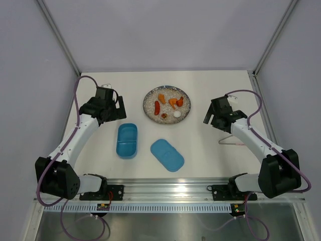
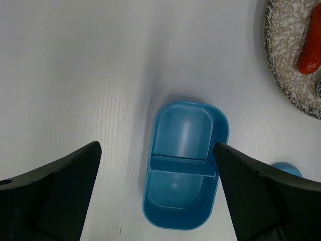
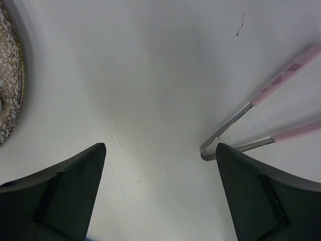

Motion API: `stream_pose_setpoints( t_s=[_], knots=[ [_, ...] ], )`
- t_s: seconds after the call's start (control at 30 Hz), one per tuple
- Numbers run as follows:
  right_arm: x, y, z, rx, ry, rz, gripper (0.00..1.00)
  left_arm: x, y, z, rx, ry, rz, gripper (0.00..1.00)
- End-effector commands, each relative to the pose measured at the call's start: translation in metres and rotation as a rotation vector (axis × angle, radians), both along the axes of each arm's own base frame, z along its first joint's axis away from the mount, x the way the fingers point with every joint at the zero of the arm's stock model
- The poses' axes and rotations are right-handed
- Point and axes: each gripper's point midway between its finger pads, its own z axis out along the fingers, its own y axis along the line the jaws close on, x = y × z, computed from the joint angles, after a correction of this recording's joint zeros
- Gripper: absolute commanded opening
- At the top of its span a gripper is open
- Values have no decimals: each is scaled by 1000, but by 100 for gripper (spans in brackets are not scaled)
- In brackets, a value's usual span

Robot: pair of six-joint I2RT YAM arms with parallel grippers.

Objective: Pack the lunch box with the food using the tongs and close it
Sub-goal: Move the clamp to the center of the board.

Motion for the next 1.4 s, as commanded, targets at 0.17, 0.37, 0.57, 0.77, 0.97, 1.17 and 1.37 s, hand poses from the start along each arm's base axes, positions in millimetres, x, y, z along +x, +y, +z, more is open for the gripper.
stream_pose_setpoints(
  t_s=[0.17, 0.37, 0.57, 0.77, 0.97, 1.17, 1.37],
  knots=[
    [6, 6, 9, 30, -25, 7, 99, 11, -9, 13, -27, -22, 19, 99],
    [-9, -20, 6, -72, 35, -110, 99, 8, -14, 6, -44, 17, 9, 99],
    [-32, -42, -3, 56, 54, -245, 99, 2, -10, -9, -16, 73, 13, 98],
    [-65, -72, -4, 114, 71, -410, 99, -7, -11, -29, -19, 131, 9, 94],
    [-89, -74, -24, 156, 128, -541, 99, -13, -19, -42, -68, 153, 0, 94],
    [-82, -68, -55, 237, 114, -601, 99, -15, -20, -44, -72, 158, -3, 95],
    [-51, -72, -66, 217, 78, -561, 99, -13, -21, -39, -74, 146, -16, 96]
  ],
)
